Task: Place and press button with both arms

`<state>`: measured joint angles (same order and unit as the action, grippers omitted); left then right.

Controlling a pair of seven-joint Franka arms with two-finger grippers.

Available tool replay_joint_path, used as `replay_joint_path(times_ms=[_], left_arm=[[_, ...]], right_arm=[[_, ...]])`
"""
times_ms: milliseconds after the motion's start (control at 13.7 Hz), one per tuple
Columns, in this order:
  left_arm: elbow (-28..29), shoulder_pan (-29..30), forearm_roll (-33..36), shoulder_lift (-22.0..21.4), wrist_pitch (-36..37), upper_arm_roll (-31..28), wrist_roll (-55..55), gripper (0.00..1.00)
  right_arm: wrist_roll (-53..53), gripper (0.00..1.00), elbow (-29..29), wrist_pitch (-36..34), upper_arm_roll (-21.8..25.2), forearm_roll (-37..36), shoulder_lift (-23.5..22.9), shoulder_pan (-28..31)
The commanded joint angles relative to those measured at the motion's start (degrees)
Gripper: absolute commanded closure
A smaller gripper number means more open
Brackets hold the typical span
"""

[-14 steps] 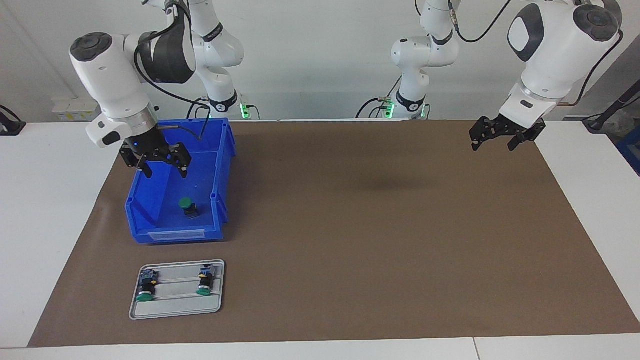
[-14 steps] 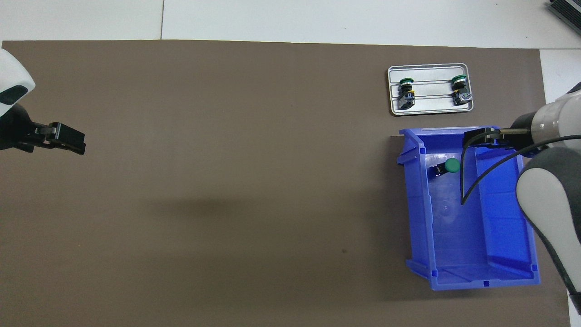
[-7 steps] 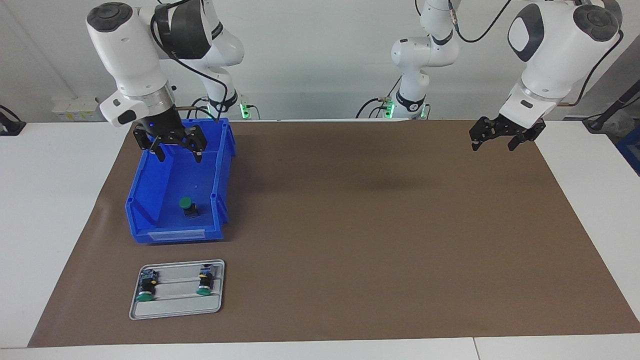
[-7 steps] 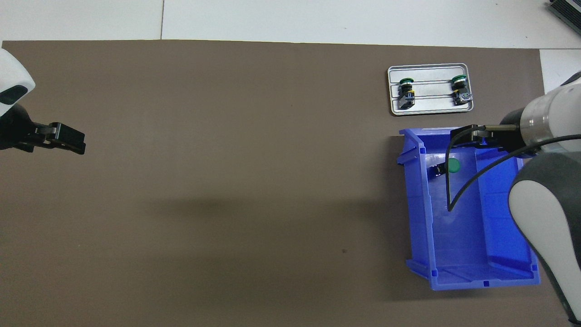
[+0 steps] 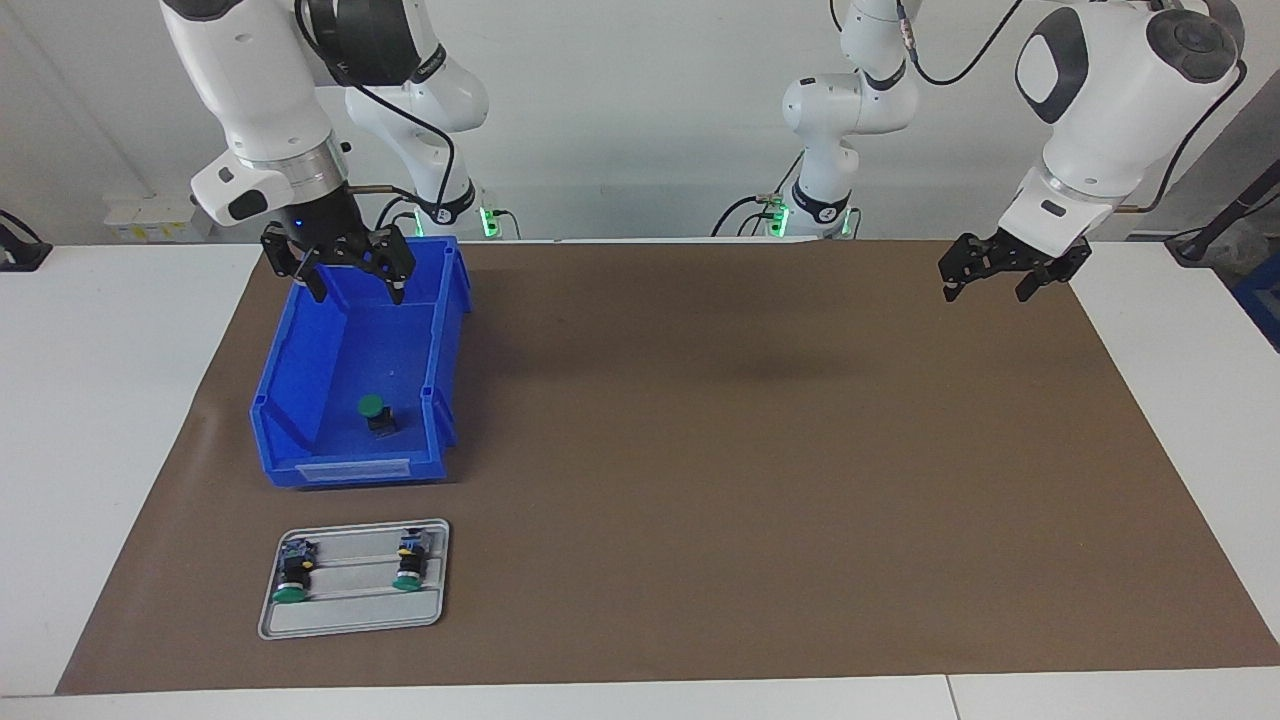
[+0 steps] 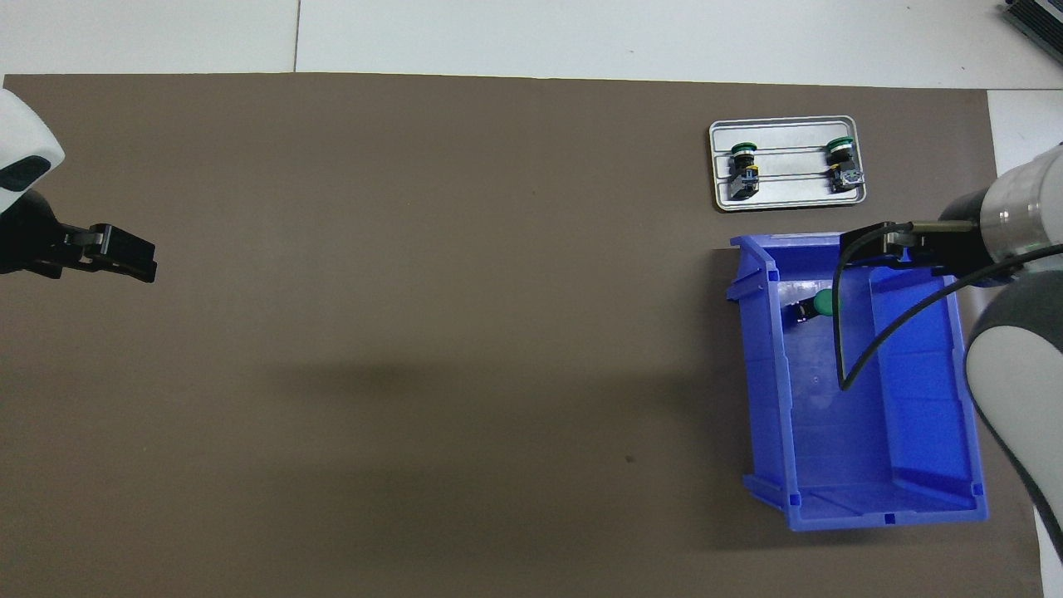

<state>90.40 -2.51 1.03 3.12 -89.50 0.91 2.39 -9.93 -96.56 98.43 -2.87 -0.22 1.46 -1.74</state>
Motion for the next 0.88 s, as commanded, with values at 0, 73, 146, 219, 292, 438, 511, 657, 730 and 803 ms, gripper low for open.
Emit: replay_joint_path(times_ms=[0,73,146,219,292,438,511,657,730,803], left_arm=[[2.33,0.58,-0.50,-1.89,-1.29,0.15,0.60,0.00],[2.33,0.58,-0.59,-1.89,-1.20,0.15,0.60,0.00],[2.33,0.58,-0.50,-1.89,-1.29,0.15,0.60,0.00],[2.33,0.58,-0.50,-1.89,-1.29,0.15,0.60,0.00],[2.33,0.58,-0.50,-1.89,-1.29,0.15,0.60,0.00],[2.33,0.67,-0.50,-1.89,-1.29,0.15,0.60,0.00],[2.33,0.58,-0.50,-1.89,-1.20,0.15,0.60,0.00],[2.32,0.58,-0.50,-1.89,-1.29,0.15,0.60,0.00],[2.33,0.58,-0.50,-1.89,-1.29,0.15,0.60,0.00],[2.33,0.67,-0.59,-1.89,-1.29,0.15,0.60,0.00]], right_arm=[[-0.26,0.00,1.02,-1.49,-0.21,-1.09,-0.67,0.69],[-0.35,0.00,0.76,-1.49,-0.21,-1.01,-0.49,0.60],[-0.35,0.00,0.49,-1.49,-0.12,-1.09,-0.40,0.60],[-0.44,0.00,0.23,-1.84,-0.12,-1.18,-0.23,0.60],[-0.26,0.00,-0.03,-2.10,-0.12,-1.88,-0.05,0.69],[-0.17,0.00,-0.56,-2.19,-0.20,-2.59,0.12,0.60],[-0.17,0.00,-0.56,-2.19,-0.21,-2.59,0.12,0.60],[-0.17,0.00,-0.56,-2.19,-0.21,-2.50,0.12,0.60],[-0.17,0.00,-0.56,-2.19,-0.21,-2.50,0.12,0.60],[-0.17,0.00,-0.56,-2.11,-0.21,-2.41,0.12,0.69]])
